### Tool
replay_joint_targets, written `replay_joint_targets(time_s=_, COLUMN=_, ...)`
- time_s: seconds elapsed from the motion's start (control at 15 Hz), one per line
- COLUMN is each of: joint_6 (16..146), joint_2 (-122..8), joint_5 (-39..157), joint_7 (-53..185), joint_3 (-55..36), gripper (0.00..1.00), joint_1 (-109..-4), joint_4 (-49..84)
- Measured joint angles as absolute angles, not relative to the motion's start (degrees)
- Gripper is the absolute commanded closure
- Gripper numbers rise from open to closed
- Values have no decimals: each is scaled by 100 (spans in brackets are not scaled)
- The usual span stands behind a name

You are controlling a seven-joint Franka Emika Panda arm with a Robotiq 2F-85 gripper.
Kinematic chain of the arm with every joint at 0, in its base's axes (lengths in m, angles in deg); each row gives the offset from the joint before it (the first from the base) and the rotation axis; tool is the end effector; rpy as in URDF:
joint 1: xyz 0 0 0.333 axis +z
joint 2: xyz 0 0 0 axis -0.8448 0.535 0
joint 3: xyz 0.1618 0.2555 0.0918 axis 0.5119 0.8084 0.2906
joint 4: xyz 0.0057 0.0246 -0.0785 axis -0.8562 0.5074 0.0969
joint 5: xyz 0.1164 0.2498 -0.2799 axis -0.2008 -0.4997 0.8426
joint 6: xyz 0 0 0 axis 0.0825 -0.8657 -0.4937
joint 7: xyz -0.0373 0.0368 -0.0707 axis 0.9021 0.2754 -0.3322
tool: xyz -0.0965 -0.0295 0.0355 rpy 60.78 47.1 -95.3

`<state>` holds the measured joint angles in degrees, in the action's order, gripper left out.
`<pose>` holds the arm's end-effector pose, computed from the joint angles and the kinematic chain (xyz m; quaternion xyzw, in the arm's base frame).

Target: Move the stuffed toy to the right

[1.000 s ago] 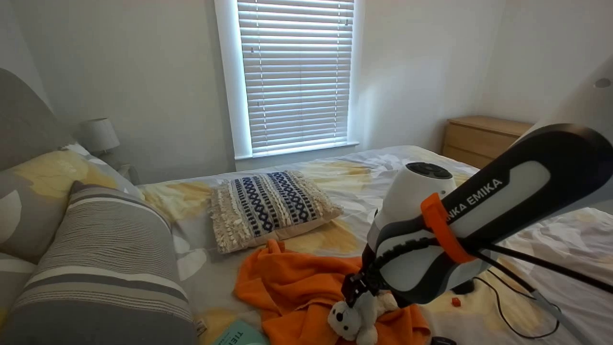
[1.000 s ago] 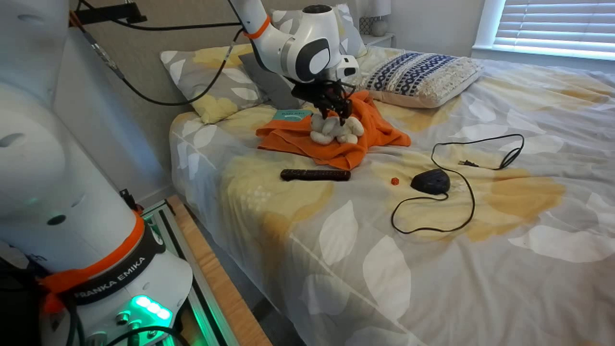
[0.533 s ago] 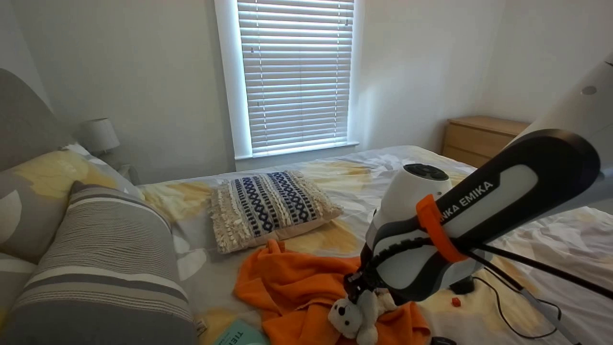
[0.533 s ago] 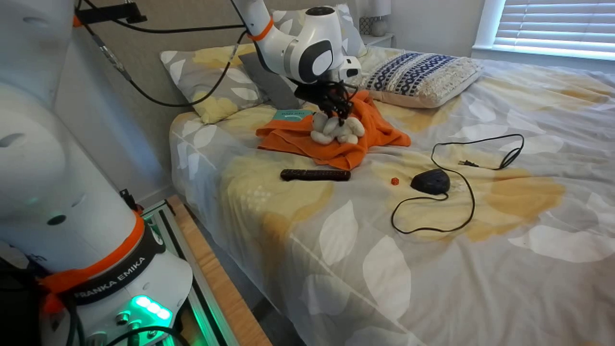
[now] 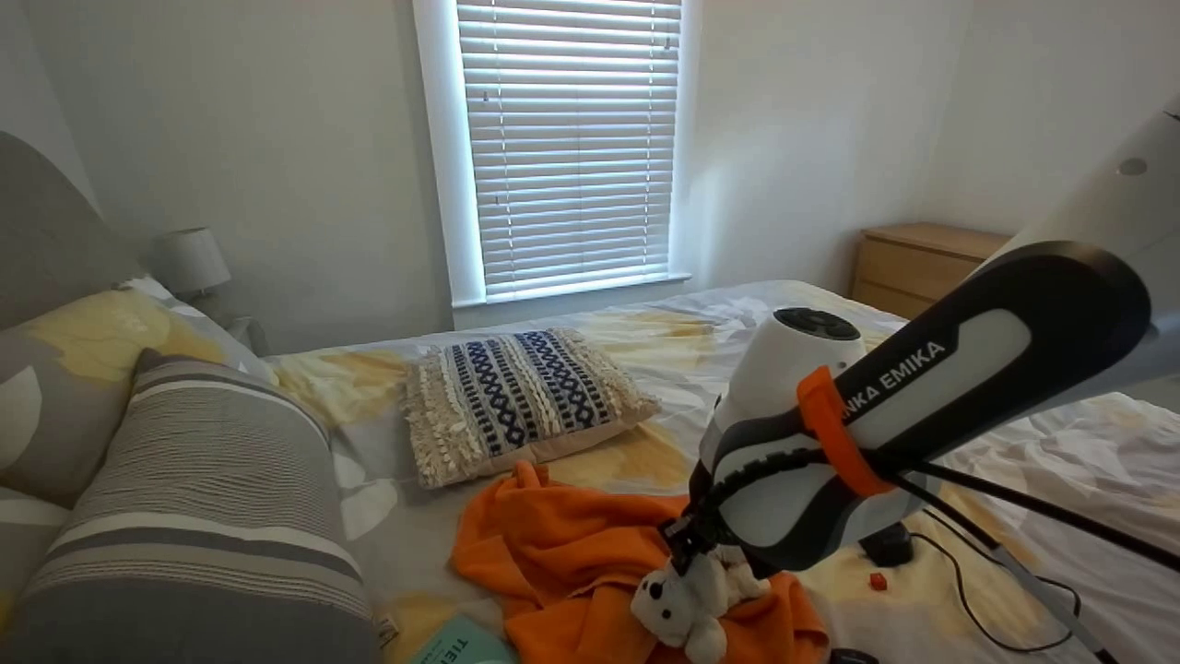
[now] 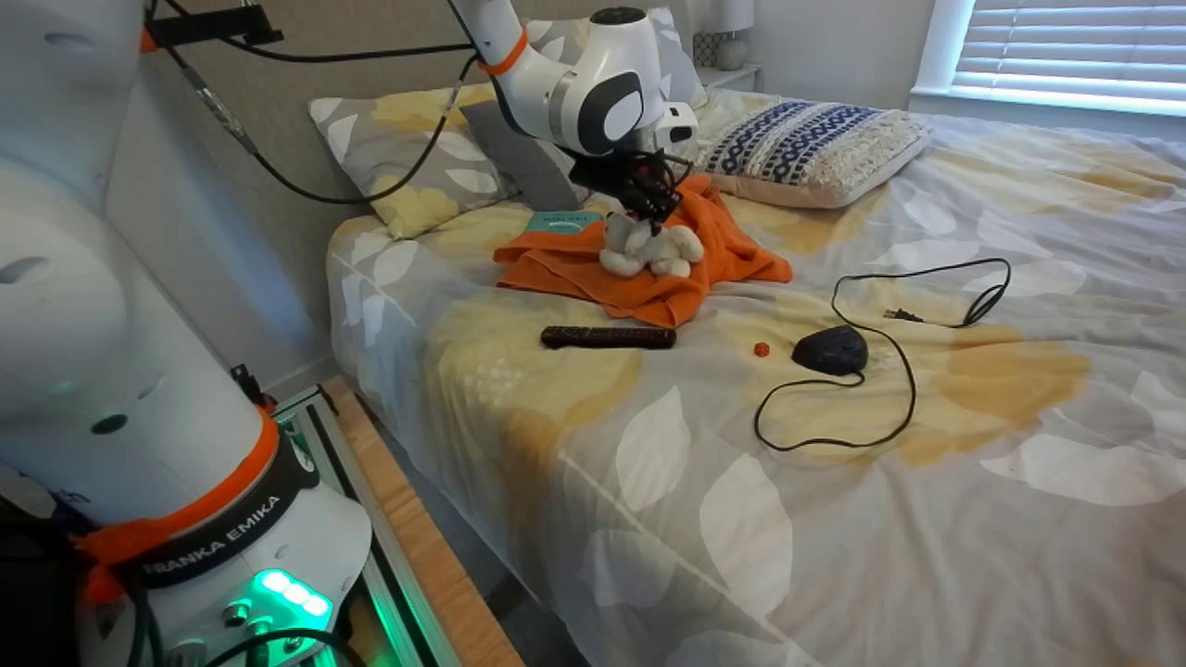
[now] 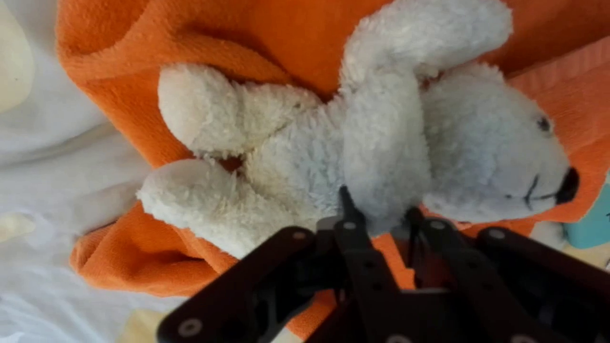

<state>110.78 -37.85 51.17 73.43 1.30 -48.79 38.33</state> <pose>0.6130 0.1668 0.1824 -0.9836 -0.1067 -0.1297 0.0665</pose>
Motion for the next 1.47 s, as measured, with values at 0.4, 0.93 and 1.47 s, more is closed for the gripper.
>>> replay_joint_targets(time_s=0.4, joint_6=11079, joint_2=-3869, joint_5=5077, joint_7=7333, joint_3=246, gripper=87, joint_1=-4978, joint_4=3834)
replay_joint_targets(time_s=0.93, joint_6=11078, joint_2=-3928, joint_5=4900, joint_7=7332, joint_3=573, gripper=61, joint_1=-5321, joint_4=3913)
replay_joint_targets(time_s=1.47, joint_6=11078, joint_2=-3928, joint_5=4885, joint_7=7332, joint_3=571, gripper=14, joint_1=-5394, joint_4=3974)
